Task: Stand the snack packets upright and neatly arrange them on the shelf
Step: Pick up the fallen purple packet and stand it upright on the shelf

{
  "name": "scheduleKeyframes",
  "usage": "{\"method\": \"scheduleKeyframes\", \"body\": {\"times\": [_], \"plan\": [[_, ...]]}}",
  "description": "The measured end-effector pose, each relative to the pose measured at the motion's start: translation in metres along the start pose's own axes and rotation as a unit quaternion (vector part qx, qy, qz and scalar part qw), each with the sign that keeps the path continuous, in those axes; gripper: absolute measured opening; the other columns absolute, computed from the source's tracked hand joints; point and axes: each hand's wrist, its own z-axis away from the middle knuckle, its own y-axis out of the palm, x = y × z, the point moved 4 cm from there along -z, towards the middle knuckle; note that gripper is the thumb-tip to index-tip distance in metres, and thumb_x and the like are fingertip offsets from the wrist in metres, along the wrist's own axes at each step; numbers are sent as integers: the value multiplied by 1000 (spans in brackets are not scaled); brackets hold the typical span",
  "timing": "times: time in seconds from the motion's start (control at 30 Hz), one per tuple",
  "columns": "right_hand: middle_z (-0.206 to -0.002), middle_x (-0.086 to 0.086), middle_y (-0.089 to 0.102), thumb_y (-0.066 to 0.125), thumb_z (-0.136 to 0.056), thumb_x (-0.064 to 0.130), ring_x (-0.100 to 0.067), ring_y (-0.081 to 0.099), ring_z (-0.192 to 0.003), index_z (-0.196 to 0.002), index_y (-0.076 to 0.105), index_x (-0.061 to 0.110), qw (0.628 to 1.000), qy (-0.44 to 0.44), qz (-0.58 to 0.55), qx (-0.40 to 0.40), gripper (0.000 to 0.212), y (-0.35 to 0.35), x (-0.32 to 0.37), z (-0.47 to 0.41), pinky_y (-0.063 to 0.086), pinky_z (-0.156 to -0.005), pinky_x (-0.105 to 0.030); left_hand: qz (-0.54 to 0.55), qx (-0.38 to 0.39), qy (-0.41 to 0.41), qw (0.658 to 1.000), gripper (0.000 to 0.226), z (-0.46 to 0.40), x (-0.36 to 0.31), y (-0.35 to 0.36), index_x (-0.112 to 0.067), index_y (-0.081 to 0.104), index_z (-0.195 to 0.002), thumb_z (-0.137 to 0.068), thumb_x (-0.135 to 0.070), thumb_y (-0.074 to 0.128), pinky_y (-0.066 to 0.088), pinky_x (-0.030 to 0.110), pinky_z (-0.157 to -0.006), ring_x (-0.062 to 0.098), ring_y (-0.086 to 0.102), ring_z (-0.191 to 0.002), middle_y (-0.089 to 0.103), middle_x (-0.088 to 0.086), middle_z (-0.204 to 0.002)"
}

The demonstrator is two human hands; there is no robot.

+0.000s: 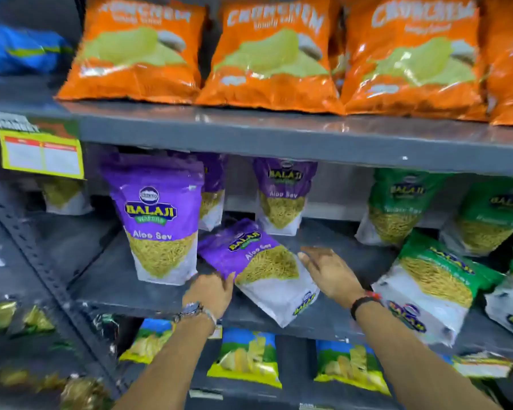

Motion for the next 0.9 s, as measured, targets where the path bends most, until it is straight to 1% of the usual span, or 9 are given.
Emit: {"method": "scheduleKeyframes", "body": {"times": [0.07, 0.17, 0.27, 0.33, 0.4, 0.57, 0.73, 0.83, 0.9], "plan": [[-124, -14, 60, 25, -87, 59, -31, 49, -121, -120, 51, 16, 993, 77, -73, 43, 60, 13, -19, -26, 35, -101, -38, 139, 79, -96, 983, 55, -14, 5, 20, 1, 61, -95, -87, -49, 39, 48, 42, -84, 38, 61, -97, 67, 24, -100], [-129, -11, 55, 47, -85, 50, -22, 46, -122, -118, 54, 9, 964, 137, -201, 103, 53, 37, -42, -53, 32, -99, -24, 441, 179, -202, 856, 44, -23, -3, 53, -8, 57, -99, -82, -48, 50, 50, 29, -57, 23, 57, -63, 61, 12, -82], [-137, -15, 48, 54, -85, 36, -23, 41, -129, -121, 52, 8, 946, 149, -262, 119, 46, 57, -59, -63, 26, -114, -40, 600, 226, -204, 740, 34, -26, -17, 74, -11, 52, -112, -83, -27, 58, 53, 25, -62, 15, 61, -70, 63, 8, -95], [-130, -14, 55, 52, -88, 30, -23, 48, -122, -116, 57, 5, 934, 166, -286, 137, 37, 58, -65, -58, 33, -111, -39, 633, 215, -194, 718, 21, -27, -20, 76, -11, 56, -103, -83, -16, 59, 57, 22, -52, 6, 66, -61, 67, 2, -83], [-121, -8, 61, 53, -87, 33, -17, 54, -110, -110, 61, 6, 919, 179, -314, 158, 36, 55, -63, -47, 40, -101, -32, 644, 211, -188, 711, 7, -24, -19, 75, -14, 57, -88, -82, -12, 59, 56, 19, -46, 5, 66, -57, 69, -3, -74], [-114, -7, 66, 53, -86, 32, -17, 61, -101, -103, 63, 16, 900, 145, -371, 176, 25, 46, -57, 0, 42, -101, -39, 624, 217, -127, 740, 18, 0, -18, 62, -15, 56, -97, -82, -6, 58, 55, 16, -48, 4, 64, -66, 67, -7, -80], [-108, -4, 67, 59, -82, 21, -13, 65, -92, -112, 53, 12, 880, 122, -433, 154, 31, 37, -42, 60, 54, -73, -21, 615, 213, -59, 757, 23, 34, -15, 38, -5, 60, -99, -77, 2, 61, 56, 16, -55, 3, 67, -64, 72, -2, -79], [-118, -11, 61, 67, -76, 20, -22, 59, -107, -113, 47, 17, 883, 111, -442, 115, 42, 34, -39, 88, 49, -91, -35, 606, 204, -25, 768, 22, 54, -14, 24, -9, 60, -92, -76, 6, 60, 54, 14, -52, 3, 68, -62, 73, -6, -72], [-115, -9, 61, 67, -76, 14, -21, 58, -106, -107, 47, 23, 886, 90, -445, 96, 38, 31, -33, 102, 50, -91, -32, 598, 194, -8, 778, 24, 64, -15, 15, -15, 60, -87, -76, 7, 60, 54, 15, -52, 9, 66, -68, 70, -4, -77]]}}
